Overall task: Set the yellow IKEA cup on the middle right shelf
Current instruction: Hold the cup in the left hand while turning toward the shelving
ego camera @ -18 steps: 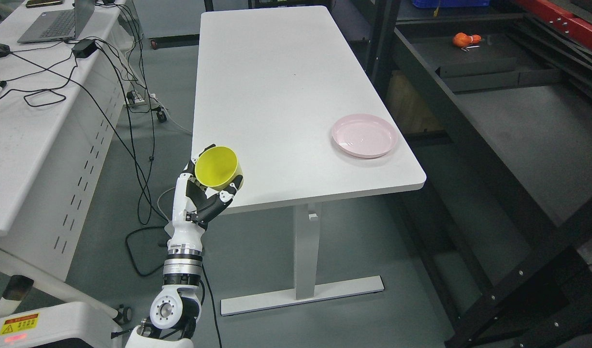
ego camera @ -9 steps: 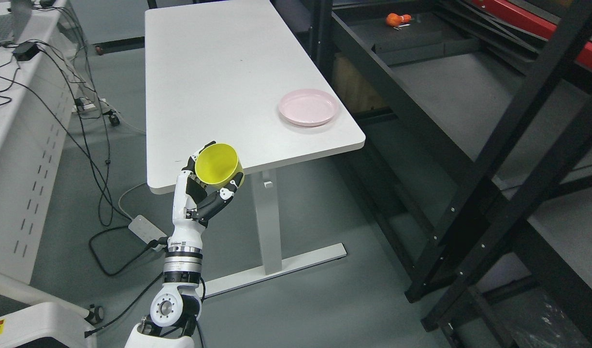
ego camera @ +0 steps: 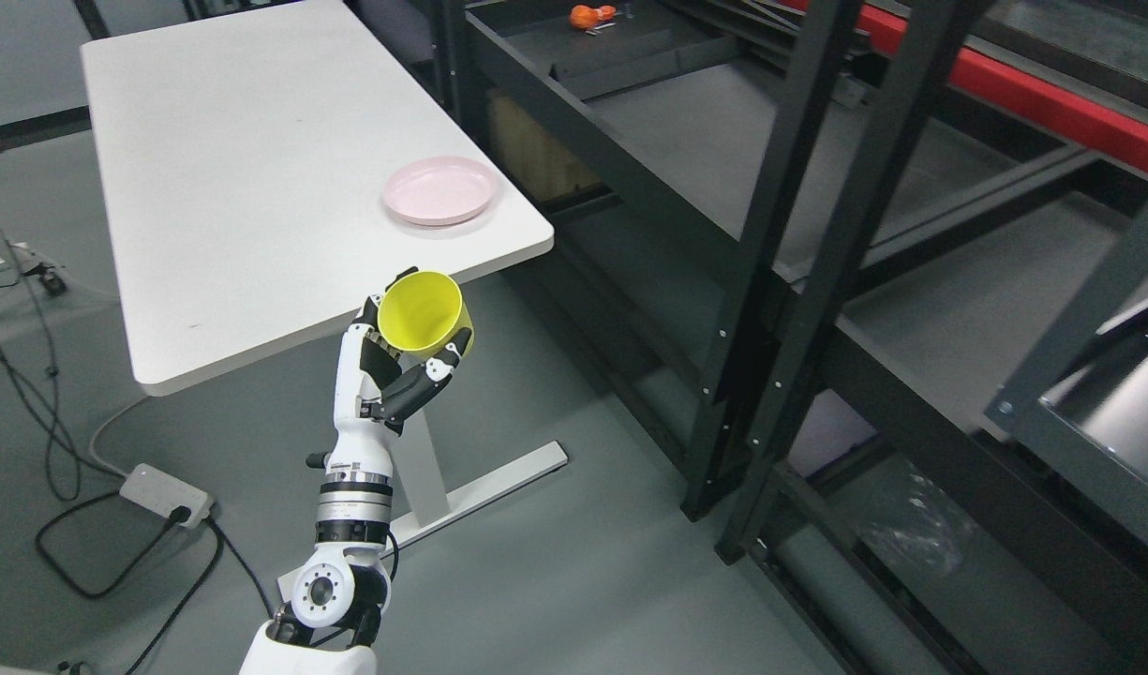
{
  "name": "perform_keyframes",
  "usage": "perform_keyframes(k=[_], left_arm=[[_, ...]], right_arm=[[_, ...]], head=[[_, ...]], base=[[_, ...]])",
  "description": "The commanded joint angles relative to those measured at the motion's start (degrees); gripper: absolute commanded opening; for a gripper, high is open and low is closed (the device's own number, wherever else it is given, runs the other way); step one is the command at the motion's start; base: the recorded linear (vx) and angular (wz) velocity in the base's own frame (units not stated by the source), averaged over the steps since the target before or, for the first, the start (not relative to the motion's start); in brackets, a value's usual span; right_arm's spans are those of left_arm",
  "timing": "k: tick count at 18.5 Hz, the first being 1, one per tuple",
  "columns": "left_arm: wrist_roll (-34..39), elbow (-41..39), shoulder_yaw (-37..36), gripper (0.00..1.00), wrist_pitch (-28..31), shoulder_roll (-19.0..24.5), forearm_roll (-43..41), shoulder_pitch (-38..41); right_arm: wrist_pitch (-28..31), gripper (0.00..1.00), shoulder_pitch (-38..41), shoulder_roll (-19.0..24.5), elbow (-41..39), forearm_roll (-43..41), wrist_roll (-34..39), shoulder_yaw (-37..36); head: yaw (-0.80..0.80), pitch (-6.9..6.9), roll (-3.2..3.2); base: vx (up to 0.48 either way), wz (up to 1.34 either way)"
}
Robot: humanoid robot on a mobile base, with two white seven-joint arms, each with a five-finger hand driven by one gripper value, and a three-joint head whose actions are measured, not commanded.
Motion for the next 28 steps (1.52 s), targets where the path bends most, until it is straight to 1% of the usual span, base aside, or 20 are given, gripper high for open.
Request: perform_keyframes(k=[1, 10, 19, 28], left_arm=[[0.0, 0.1, -0.1, 0.00, -0.2, 1.0, 0.0, -0.7], [0.0, 0.0, -0.1, 0.00, -0.2, 1.0, 0.0, -1.4], [0.0, -0.3, -0.1, 0.00, -0.2, 1.0, 0.0, -2.2], [-0.1, -0.9, -0.9, 0.00, -0.3, 1.0, 0.0, -2.5]], right_arm=[[0.3, 0.99, 0.8, -1.0, 0.0, -1.4, -0.2, 1.0], [0.3, 0.99, 0.8, -1.0, 0.0, -1.4, -0.2, 1.0], [0.3, 0.99, 0.7, -1.0, 0.0, -1.4, -0.2, 1.0], [0.3, 0.99, 0.8, -1.0, 0.0, -1.4, -0.2, 1.0]], head=[[0.00, 0.00, 0.00], [0.00, 0.00, 0.00], [0.00, -0.01, 0.00], [0.00, -0.02, 0.00]], base=[[-0.166, -0.61], [-0.168, -0.57], [-0.104, -0.79], [0.026, -0.10]])
